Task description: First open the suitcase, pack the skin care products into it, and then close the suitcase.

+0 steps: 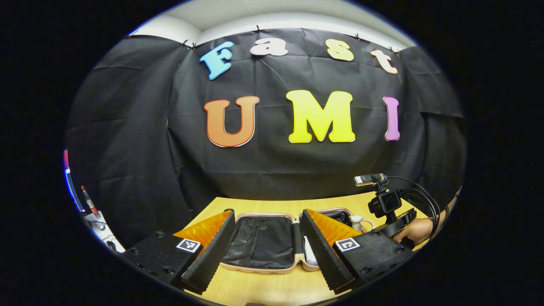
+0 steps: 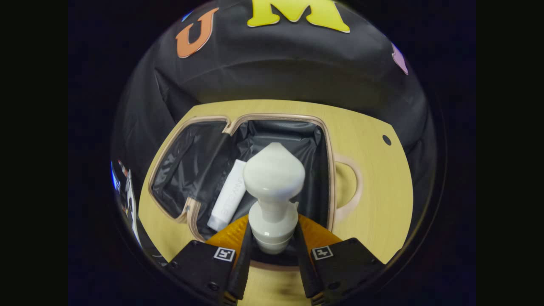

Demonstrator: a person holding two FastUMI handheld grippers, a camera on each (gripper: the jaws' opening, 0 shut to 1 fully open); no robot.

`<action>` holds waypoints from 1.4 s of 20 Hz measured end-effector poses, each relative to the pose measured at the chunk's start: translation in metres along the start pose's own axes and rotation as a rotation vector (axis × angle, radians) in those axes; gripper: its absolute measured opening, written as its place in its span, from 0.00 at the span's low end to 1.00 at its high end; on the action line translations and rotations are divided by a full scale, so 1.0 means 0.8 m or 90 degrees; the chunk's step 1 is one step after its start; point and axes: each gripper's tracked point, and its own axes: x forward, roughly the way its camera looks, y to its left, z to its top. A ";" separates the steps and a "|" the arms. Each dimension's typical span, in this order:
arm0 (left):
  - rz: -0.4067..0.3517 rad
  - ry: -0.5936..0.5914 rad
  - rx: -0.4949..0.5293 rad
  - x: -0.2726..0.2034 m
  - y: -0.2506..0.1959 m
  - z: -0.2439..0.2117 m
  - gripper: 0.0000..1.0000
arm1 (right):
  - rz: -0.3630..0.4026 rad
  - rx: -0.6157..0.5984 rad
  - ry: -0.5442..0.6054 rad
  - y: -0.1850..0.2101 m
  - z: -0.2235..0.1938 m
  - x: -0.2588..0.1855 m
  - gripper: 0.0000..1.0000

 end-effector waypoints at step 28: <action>0.092 0.144 -0.229 0.109 0.243 -0.170 0.98 | -0.018 -0.105 -0.151 0.023 0.089 -0.079 0.79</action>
